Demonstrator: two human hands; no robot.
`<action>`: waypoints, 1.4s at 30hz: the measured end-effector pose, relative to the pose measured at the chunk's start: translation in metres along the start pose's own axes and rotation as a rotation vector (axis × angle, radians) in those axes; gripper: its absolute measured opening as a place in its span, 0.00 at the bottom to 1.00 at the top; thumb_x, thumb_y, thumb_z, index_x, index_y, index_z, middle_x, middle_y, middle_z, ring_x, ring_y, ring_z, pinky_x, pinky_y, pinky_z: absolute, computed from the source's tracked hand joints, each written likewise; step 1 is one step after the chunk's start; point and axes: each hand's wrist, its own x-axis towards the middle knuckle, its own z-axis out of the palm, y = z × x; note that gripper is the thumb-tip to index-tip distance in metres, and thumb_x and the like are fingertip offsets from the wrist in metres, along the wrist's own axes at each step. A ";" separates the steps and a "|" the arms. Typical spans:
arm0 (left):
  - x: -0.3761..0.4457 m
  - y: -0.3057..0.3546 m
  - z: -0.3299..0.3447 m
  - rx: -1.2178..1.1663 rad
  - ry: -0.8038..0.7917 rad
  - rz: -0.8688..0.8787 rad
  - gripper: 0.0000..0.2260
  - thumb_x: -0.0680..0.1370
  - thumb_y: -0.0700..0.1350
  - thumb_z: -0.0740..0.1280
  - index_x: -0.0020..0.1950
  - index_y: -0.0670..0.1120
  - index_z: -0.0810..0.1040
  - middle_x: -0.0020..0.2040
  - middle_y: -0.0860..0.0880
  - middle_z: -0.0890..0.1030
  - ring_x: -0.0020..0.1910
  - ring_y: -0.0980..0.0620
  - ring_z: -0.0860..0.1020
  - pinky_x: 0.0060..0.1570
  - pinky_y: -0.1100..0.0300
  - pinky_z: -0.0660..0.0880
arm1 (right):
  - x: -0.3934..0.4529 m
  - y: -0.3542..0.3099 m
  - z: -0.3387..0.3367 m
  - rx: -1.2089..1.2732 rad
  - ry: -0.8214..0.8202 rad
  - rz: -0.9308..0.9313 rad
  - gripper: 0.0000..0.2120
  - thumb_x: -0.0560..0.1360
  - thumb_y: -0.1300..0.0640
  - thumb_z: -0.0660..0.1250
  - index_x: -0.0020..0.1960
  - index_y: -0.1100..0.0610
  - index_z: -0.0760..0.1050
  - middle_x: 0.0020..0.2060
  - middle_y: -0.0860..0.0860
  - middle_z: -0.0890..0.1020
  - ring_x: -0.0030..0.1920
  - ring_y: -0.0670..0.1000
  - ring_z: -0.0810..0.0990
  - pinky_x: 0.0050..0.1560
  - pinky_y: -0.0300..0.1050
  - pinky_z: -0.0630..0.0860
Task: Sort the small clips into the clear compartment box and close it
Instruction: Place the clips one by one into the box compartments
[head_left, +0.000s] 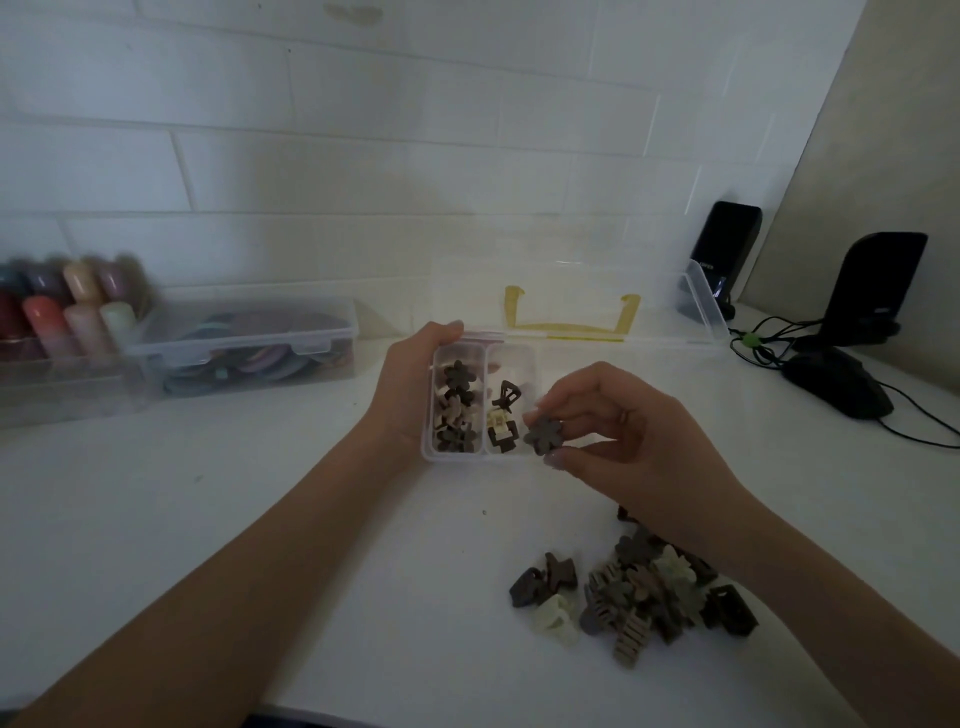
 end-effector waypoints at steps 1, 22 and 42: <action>0.000 0.000 0.001 -0.007 -0.005 -0.007 0.26 0.63 0.56 0.68 0.53 0.40 0.78 0.43 0.40 0.79 0.41 0.42 0.74 0.45 0.51 0.71 | 0.000 0.001 0.000 -0.002 0.011 0.008 0.15 0.68 0.70 0.72 0.47 0.53 0.75 0.45 0.49 0.84 0.46 0.50 0.83 0.47 0.51 0.81; -0.003 -0.005 -0.001 0.022 0.023 0.145 0.09 0.71 0.51 0.63 0.41 0.47 0.77 0.35 0.48 0.78 0.35 0.51 0.76 0.38 0.55 0.73 | 0.076 -0.015 0.040 -0.807 0.022 -0.444 0.05 0.64 0.59 0.72 0.34 0.57 0.75 0.35 0.51 0.79 0.39 0.54 0.74 0.38 0.48 0.73; -0.008 0.002 0.005 -0.044 0.086 -0.023 0.29 0.62 0.57 0.70 0.55 0.40 0.80 0.50 0.37 0.81 0.43 0.41 0.79 0.50 0.48 0.74 | -0.023 -0.007 -0.055 -0.540 -0.067 0.017 0.10 0.68 0.58 0.73 0.40 0.43 0.82 0.33 0.38 0.83 0.32 0.45 0.79 0.31 0.30 0.72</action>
